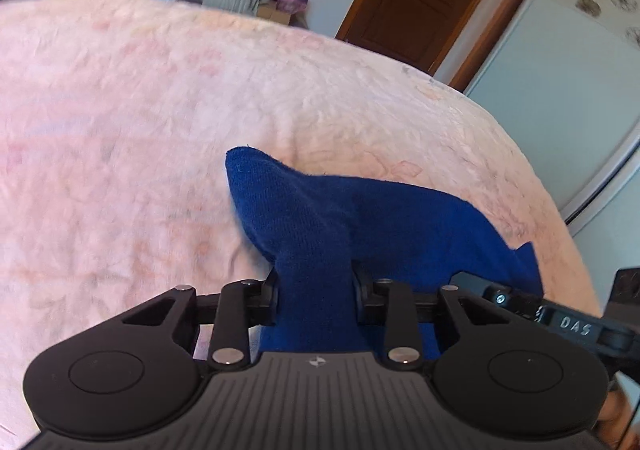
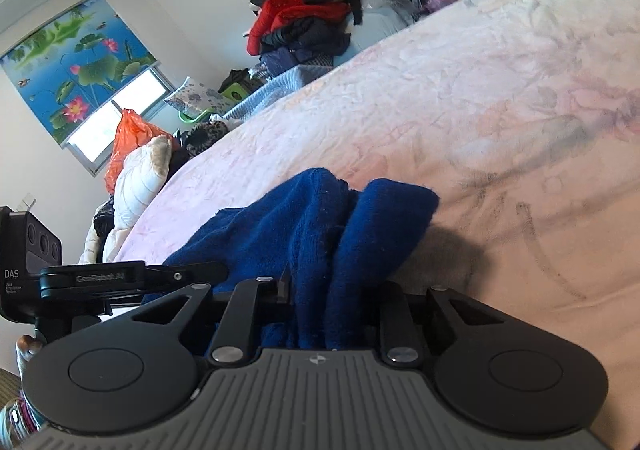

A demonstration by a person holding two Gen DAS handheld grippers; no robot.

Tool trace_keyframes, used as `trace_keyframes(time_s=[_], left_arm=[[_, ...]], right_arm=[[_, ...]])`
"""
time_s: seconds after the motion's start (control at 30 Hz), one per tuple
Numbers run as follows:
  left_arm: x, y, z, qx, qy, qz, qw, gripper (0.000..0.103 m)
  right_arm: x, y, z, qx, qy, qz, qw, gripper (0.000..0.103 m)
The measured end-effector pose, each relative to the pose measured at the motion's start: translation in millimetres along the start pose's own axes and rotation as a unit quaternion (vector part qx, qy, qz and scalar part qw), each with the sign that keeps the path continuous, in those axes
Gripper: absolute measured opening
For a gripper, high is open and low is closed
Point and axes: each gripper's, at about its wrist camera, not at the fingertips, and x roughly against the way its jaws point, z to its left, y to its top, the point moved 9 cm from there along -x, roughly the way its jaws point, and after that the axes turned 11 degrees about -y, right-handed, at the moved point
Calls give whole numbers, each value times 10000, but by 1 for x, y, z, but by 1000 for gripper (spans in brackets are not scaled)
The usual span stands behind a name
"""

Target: Fold small clothes

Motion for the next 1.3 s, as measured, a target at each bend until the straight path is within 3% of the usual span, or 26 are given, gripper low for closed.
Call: trace_keyframes(time_s=[0.23, 0.3, 0.4, 0.47, 0.5, 0.53, 0.6, 0.7, 0.77, 0.93, 1.03, 1.07, 1.1, 1.13, 1.17, 1.3], left_arm=[[-4, 17, -32, -630, 38, -244, 9977, 26], [-14, 20, -34, -687, 86, -155, 9975, 27], [-23, 14, -30, -768, 449, -19, 9960, 30], [-14, 12, -30, -916, 569, -125, 9941, 34], [-8, 11, -31, -1014, 649, -179, 9926, 44], [-1, 9, -32, -1117, 765, -236, 9905, 61], [15, 6, -33, -1263, 979, -391, 9864, 74], [41, -5, -36, -1451, 1192, -554, 9807, 74], [55, -18, -36, -1432, 1150, -527, 9816, 74], [79, -57, -32, -1316, 1056, -344, 9851, 74], [85, -77, -34, -1379, 1076, -200, 9844, 76], [84, -83, -34, -1424, 1112, -152, 9834, 76], [83, -88, -33, -1470, 1190, -110, 9819, 76], [83, -92, -32, -1509, 1267, -77, 9804, 76], [83, -95, -31, -1518, 1328, -46, 9794, 76], [90, -98, -34, -1383, 1296, -55, 9819, 76]], right_arm=[[34, 29, 16, 705, -293, -592, 9953, 23], [31, 35, 10, 647, -377, -547, 9957, 23], [14, 31, -16, 317, -725, -225, 9966, 27], [14, 22, -26, 186, -1010, -171, 9946, 40], [19, 19, -27, 123, -999, -244, 9946, 41], [27, 17, -29, 15, -953, -302, 9950, 44], [44, 13, -33, -260, -951, -428, 9942, 50], [76, 2, -39, -493, -988, -586, 9922, 50], [100, -12, -35, -505, -827, -640, 9932, 50], [131, -56, -23, -607, -415, -336, 9967, 50], [131, -79, -16, -601, -392, -148, 9973, 49], [128, -84, -16, -580, -430, -88, 9974, 49], [125, -89, -16, -555, -503, -43, 9972, 39], [123, -93, -15, -495, -559, 12, 9972, 17], [121, -97, -12, -385, -629, 41, 9973, 13], [122, -103, -9, -63, -1011, 29, 9948, 15]])
